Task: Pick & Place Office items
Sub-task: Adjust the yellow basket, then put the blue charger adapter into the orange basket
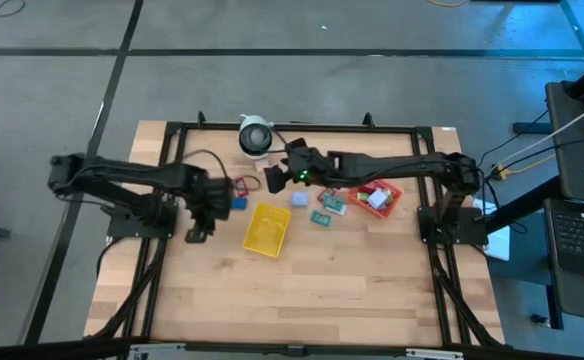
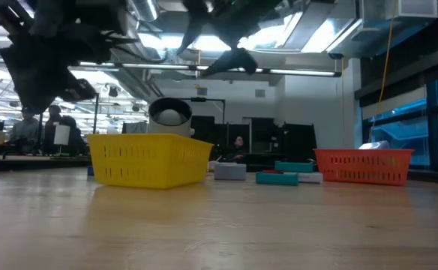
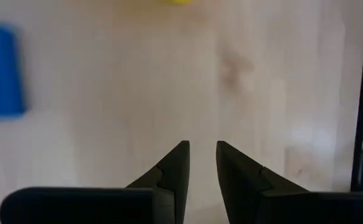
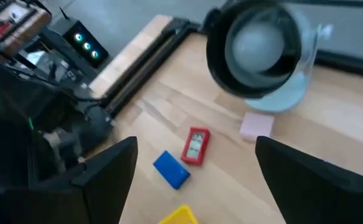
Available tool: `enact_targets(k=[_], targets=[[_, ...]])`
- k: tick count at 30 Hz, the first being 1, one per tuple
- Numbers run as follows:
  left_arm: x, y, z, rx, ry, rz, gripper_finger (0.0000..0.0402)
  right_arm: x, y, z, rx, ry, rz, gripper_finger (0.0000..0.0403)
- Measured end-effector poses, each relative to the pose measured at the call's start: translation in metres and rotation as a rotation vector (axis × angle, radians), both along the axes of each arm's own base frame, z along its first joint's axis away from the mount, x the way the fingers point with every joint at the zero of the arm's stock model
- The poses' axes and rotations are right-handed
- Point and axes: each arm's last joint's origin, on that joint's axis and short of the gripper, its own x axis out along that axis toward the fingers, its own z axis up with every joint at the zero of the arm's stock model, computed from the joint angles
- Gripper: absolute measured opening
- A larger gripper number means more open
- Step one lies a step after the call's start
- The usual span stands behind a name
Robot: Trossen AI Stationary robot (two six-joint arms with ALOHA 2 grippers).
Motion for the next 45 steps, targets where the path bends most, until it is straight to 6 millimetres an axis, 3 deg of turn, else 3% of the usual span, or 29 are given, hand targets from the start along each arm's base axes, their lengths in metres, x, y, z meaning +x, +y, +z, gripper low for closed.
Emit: enact_targets(k=[4,7,22,33,39,45], targets=[[0.036,-0.019,0.011,0.08,-0.081,-0.075,0.0074,-0.013,0.0,0.022,-0.034,-0.027,-0.007,0.0333],[0.051,-0.024,0.007,0.16,-0.096,-0.073,0.0074,-0.025,0.001,0.032,-0.062,-0.002,-0.023,0.0333],[0.077,-0.045,-0.039,0.187,0.004,-0.143,0.0074,-0.058,0.029,0.049,-0.126,0.112,-0.059,0.0333],[0.11,-0.06,-0.031,0.203,-0.107,-0.164,0.0074,-0.07,0.043,0.056,-0.133,0.12,-0.078,0.0333],[0.095,-0.057,-0.036,0.212,0.042,-0.181,0.0074,-0.09,0.04,0.053,-0.137,0.24,-0.152,0.0333],[0.061,-0.052,-0.01,0.216,0.049,-0.184,0.0074,-0.095,0.039,0.038,-0.154,0.345,-0.121,0.0333]])
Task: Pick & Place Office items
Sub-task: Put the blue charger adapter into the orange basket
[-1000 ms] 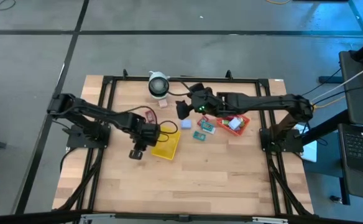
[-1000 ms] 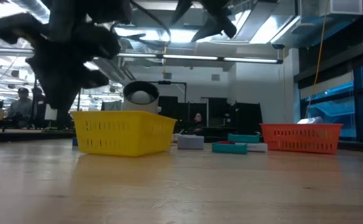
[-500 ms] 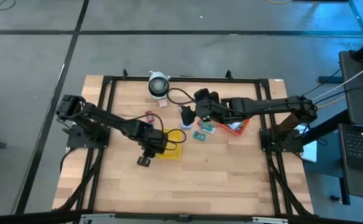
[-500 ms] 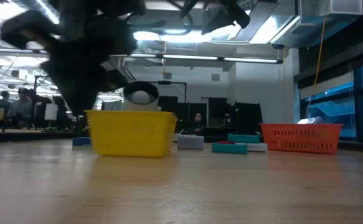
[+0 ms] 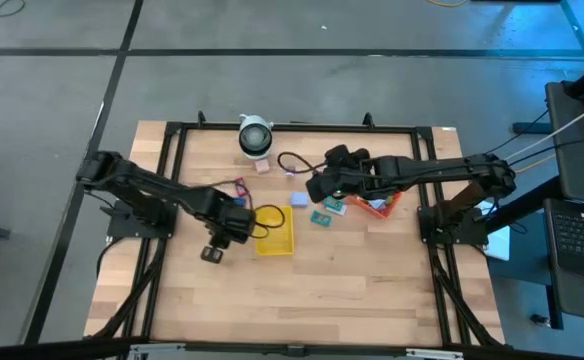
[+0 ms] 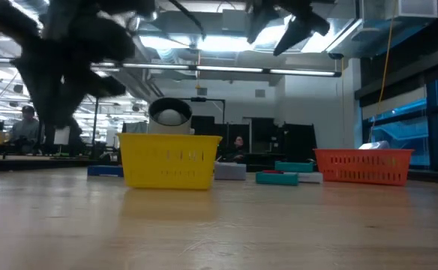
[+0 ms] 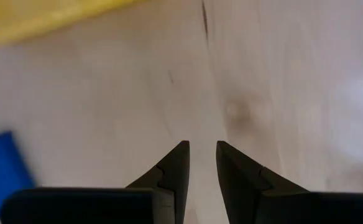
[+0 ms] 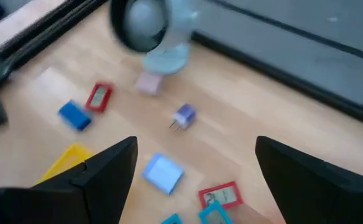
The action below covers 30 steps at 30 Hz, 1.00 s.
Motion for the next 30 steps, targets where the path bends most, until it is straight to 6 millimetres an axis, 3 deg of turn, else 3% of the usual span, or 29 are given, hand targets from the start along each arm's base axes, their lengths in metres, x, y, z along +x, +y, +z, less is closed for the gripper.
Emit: enact_targets(k=[3,7,11,16,18,22,26,30], targets=[[-0.011,0.005,0.025,-0.018,-0.107,0.018,0.0074,0.01,0.003,-0.018,0.062,-0.05,0.118,0.0333],[-0.024,0.015,0.063,0.008,-0.286,0.064,0.0074,0.016,0.004,-0.037,0.183,-0.256,0.256,0.0333],[-0.034,0.035,0.106,0.055,-0.469,0.169,0.0074,0.003,-0.008,-0.063,0.291,-0.369,0.243,0.0333],[-0.048,0.057,0.154,0.114,-0.654,0.293,0.0074,-0.012,-0.013,-0.081,0.418,-0.313,0.385,0.0333],[-0.055,0.063,0.167,0.135,-0.711,0.331,0.0074,-0.01,-0.014,-0.079,0.416,-0.331,0.434,0.0333],[-0.069,0.069,0.187,0.141,-0.849,0.377,0.0074,0.001,-0.029,-0.057,0.376,-0.606,0.392,0.0333],[-0.084,0.069,0.196,0.157,-0.905,0.396,0.0074,0.005,-0.042,-0.023,0.164,-0.88,0.583,0.0333],[-0.096,0.068,0.201,0.169,-0.946,0.408,0.0074,0.006,-0.064,0.006,-0.014,-0.861,0.635,0.0333]])
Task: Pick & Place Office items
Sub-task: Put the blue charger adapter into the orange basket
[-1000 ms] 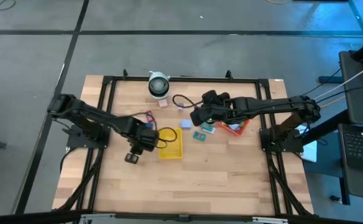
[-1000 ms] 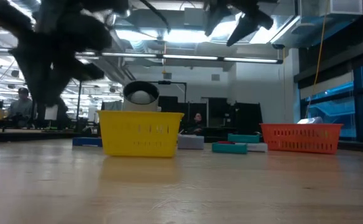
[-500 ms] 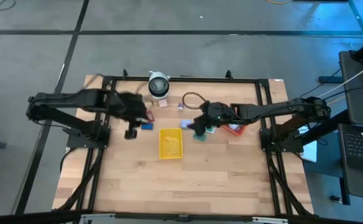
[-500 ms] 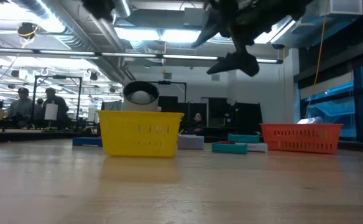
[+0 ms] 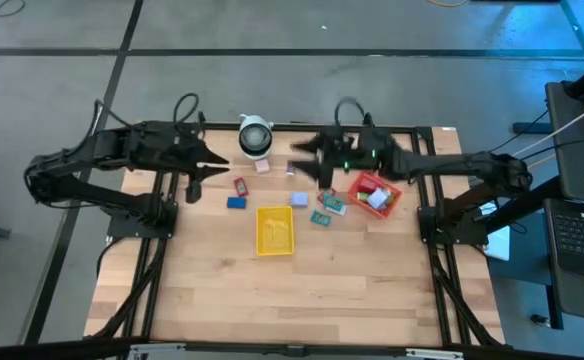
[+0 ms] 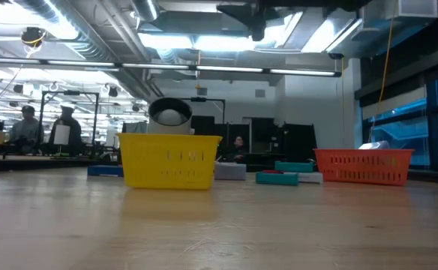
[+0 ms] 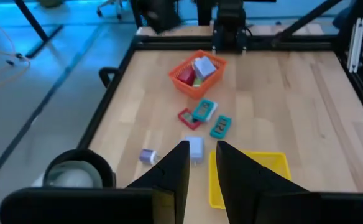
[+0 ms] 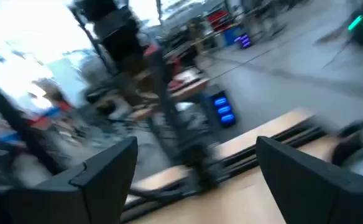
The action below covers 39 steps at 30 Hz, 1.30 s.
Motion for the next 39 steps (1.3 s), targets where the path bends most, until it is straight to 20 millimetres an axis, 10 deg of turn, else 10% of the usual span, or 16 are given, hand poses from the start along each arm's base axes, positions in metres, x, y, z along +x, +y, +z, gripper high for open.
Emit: enact_targets(k=[5,10,19,27,39], targets=[[-0.008,0.0,0.002,0.018,-0.011,0.03,0.0074,-0.005,-0.013,0.071,-0.326,0.101,-0.058,0.0333],[-0.013,0.0,0.001,0.038,0.012,0.055,0.0074,-0.022,-0.014,0.115,-0.641,0.601,-0.312,0.0333],[-0.01,0.002,0.001,0.056,0.01,0.077,0.0074,0.016,-0.013,0.024,-0.527,1.195,-0.059,0.0333],[-0.01,0.001,0.001,0.053,0.008,0.074,0.0074,0.066,0.007,-0.048,-0.4,1.32,0.038,0.0333],[-0.01,0.001,0.001,0.048,0.002,0.073,0.0074,0.072,0.02,-0.044,-0.078,1.16,0.346,0.0333]])
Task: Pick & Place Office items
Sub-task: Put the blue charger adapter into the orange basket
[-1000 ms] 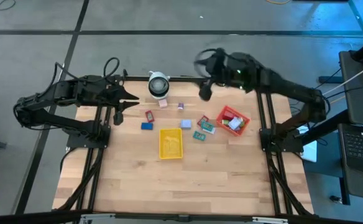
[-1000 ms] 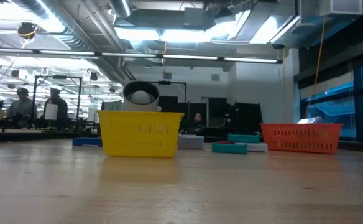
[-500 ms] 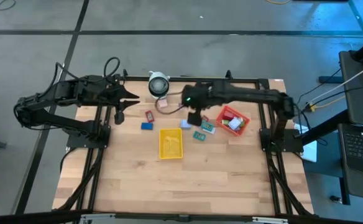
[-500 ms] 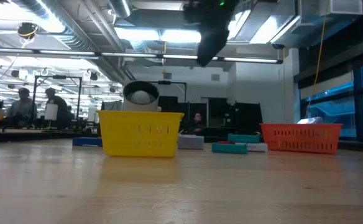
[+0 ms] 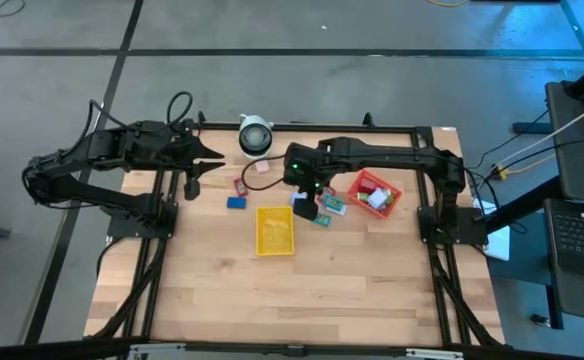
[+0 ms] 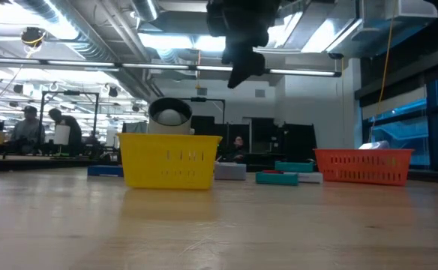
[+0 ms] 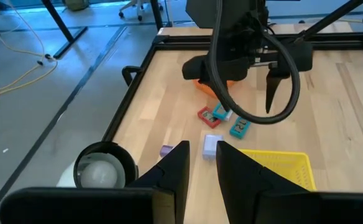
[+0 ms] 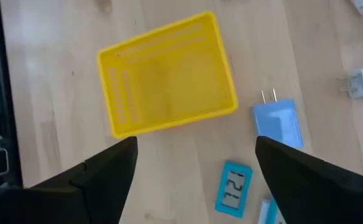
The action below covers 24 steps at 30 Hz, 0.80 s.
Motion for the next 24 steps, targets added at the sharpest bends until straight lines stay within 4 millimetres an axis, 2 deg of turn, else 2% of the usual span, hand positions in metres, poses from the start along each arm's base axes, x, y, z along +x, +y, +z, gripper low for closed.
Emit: enact_targets(k=[7,18,24], targets=[[0.0,0.0,0.0,-0.005,-0.002,-0.009,0.0074,0.007,0.001,0.003,0.027,-0.067,-0.057,0.0333],[0.001,-0.004,0.0,-0.031,-0.006,-0.074,0.0074,0.029,-0.001,0.019,0.019,-0.342,-0.065,0.0333],[-0.001,-0.008,0.0,-0.032,-0.001,-0.102,0.0074,0.041,-0.002,0.033,0.069,-0.508,-0.241,0.0333]])
